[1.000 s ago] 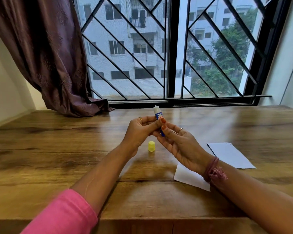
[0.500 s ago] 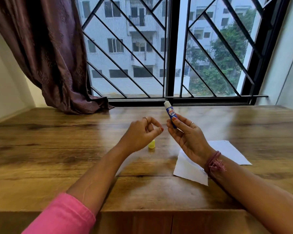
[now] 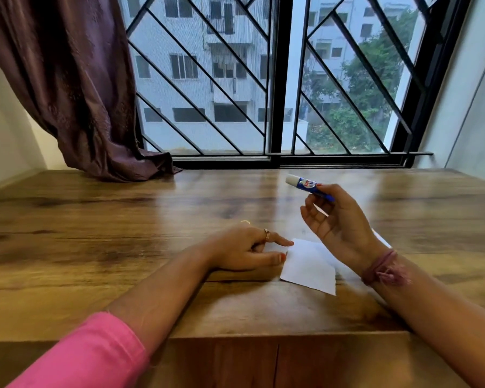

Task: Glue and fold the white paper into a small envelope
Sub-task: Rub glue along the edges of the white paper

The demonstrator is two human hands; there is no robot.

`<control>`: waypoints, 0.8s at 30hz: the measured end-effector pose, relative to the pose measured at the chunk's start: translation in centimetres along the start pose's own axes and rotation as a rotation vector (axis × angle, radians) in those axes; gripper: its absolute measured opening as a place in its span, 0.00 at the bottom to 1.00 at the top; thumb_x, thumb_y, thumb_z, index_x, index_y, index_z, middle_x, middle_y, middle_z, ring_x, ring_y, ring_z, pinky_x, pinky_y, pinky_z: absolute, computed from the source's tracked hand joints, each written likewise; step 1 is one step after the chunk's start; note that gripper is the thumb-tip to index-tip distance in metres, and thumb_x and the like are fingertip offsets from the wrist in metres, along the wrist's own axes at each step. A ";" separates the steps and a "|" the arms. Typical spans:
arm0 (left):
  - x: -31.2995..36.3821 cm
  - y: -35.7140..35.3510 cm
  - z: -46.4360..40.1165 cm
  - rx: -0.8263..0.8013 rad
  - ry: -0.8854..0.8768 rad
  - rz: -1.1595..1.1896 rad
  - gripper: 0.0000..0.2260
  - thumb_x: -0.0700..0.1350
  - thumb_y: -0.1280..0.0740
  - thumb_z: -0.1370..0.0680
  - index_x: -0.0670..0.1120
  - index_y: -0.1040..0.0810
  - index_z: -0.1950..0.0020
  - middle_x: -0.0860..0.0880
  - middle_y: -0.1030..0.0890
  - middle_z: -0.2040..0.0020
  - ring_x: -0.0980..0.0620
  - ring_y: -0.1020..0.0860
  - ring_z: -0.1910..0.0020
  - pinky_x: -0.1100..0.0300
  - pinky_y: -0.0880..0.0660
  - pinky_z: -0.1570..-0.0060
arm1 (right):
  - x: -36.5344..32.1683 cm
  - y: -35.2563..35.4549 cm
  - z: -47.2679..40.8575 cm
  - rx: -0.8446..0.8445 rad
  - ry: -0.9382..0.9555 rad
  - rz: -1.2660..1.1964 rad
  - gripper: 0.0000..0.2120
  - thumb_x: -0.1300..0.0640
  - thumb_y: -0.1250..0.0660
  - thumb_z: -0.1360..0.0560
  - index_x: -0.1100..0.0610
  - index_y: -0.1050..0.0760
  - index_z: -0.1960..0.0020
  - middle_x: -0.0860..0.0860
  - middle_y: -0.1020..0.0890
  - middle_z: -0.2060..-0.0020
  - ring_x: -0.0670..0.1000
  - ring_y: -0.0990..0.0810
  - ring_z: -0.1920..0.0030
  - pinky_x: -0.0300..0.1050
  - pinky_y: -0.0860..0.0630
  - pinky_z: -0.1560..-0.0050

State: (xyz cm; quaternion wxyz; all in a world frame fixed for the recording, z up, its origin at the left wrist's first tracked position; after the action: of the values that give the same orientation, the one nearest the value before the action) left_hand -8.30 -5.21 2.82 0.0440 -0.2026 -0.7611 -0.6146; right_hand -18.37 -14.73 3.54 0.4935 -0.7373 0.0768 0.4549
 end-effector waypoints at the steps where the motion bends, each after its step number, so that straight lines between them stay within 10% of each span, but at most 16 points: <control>1: 0.1 -0.1 -0.1 0.000 -0.008 -0.007 0.18 0.58 0.38 0.22 0.56 0.26 0.34 0.54 0.30 0.74 0.57 0.31 0.74 0.68 0.37 0.71 | -0.2 0.4 0.4 0.005 -0.008 -0.002 0.10 0.57 0.32 0.26 0.63 0.22 0.50 0.51 0.21 0.68 0.47 0.19 0.67 0.42 0.20 0.60; 15: 0.7 0.0 -0.1 0.044 0.020 -0.142 0.20 0.65 0.36 0.26 0.52 0.23 0.43 0.54 0.29 0.75 0.58 0.28 0.74 0.55 0.29 0.68 | -0.8 4.0 2.3 0.101 -0.110 0.047 0.11 0.56 0.34 0.29 0.58 0.20 0.68 0.54 0.21 0.70 0.48 0.21 0.71 0.55 0.19 0.58; 24: 0.3 0.0 -0.2 0.085 0.091 -0.143 0.14 0.67 0.37 0.28 0.57 0.31 0.58 0.56 0.30 0.75 0.62 0.29 0.75 0.63 0.40 0.72 | 0.7 3.7 3.0 0.160 -0.120 0.294 0.06 0.60 0.31 0.28 0.62 0.21 0.53 0.50 0.25 0.70 0.44 0.24 0.72 0.54 0.20 0.48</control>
State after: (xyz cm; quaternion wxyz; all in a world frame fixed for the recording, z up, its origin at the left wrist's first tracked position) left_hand -8.65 -5.29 2.95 0.0433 -0.1175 -0.7962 -0.5920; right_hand -21.80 -13.99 0.28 0.4825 -0.6479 0.1903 0.5578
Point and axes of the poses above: each hand's wrist, its own z-axis away from the middle knuckle, its own y-axis out of the back of the hand, x = y × z, the point moved 9 cm from there along -z, towards the middle knuckle
